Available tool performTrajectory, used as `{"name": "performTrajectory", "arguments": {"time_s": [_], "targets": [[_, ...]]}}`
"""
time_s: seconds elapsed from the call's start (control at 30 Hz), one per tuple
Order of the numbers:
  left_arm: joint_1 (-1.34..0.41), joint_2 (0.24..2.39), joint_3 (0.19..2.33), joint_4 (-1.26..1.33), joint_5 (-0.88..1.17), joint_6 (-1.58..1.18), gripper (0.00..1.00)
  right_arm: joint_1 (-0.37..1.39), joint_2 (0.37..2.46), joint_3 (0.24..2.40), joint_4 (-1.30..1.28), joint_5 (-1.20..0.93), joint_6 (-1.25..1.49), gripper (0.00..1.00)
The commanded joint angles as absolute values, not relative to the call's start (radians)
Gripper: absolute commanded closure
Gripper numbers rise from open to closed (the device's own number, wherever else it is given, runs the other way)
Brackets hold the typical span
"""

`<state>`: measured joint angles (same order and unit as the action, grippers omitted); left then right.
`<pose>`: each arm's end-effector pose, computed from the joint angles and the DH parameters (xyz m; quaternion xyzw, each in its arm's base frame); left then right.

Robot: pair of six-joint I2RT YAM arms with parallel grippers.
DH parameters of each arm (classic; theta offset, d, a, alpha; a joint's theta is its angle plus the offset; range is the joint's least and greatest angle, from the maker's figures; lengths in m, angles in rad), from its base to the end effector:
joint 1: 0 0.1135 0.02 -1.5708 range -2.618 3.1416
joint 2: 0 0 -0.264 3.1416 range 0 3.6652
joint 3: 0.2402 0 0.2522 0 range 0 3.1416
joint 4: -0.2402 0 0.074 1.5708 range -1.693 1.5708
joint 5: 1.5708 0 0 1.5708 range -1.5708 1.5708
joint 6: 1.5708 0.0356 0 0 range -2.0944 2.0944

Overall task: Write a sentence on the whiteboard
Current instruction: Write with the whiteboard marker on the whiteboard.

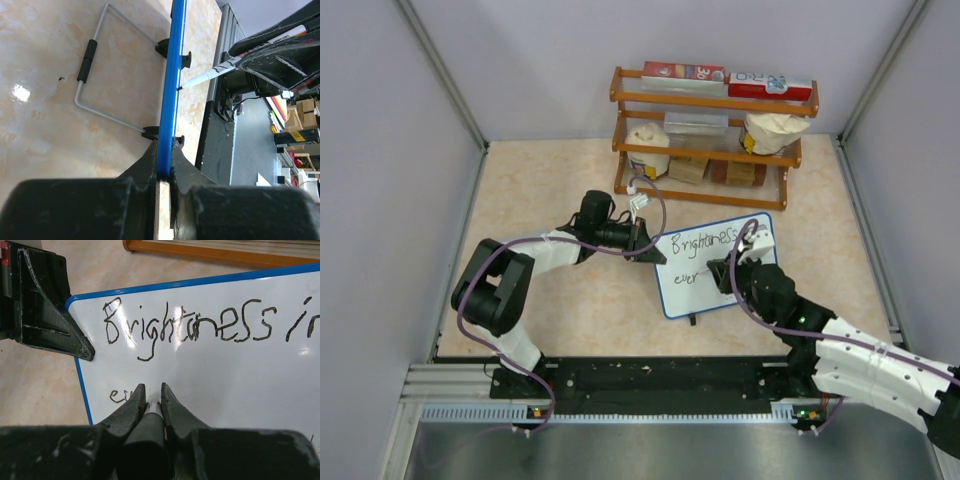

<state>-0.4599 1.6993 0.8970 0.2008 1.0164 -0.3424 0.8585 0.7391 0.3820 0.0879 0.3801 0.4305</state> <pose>0.2945 -0.1797 0.1884 0.2717 0.7584 -0.5553 0.2066 0.1267 0.1265 0.2334 -0.0541 0.7878 0.2373 0.5659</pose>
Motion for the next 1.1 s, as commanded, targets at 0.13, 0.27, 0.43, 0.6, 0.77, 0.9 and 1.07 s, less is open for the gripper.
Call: {"name": "performTrajectory", "arguments": {"time_s": [0.13,0.27,0.43,0.6,0.77,0.9,1.07], "targets": [[-0.480,1.726,0.884,0.130,0.851,-0.198,1.00,0.841,0.703,0.377,0.068,0.387,0.449,1.00],[-0.482,1.726,0.884,0.129,0.850,-0.198,1.00,0.841,0.692,0.370,0.067,0.387,0.453,1.00],[-0.480,1.726,0.882,0.130,0.850,-0.198,1.00,0.841,0.692,0.388,0.081,0.376,0.445,1.00],[-0.480,1.724,0.884,0.127,0.848,-0.196,1.00,0.841,0.663,0.403,0.097,0.368,0.436,1.00],[-0.480,1.724,0.882,0.127,0.850,-0.198,1.00,0.841,0.676,0.407,0.091,0.390,0.428,1.00],[-0.482,1.724,0.882,0.127,0.850,-0.196,1.00,0.841,0.690,0.407,0.092,0.406,0.434,1.00],[-0.480,1.724,0.882,0.127,0.850,-0.196,1.00,0.838,0.713,0.391,0.091,0.416,0.442,1.00]]}}
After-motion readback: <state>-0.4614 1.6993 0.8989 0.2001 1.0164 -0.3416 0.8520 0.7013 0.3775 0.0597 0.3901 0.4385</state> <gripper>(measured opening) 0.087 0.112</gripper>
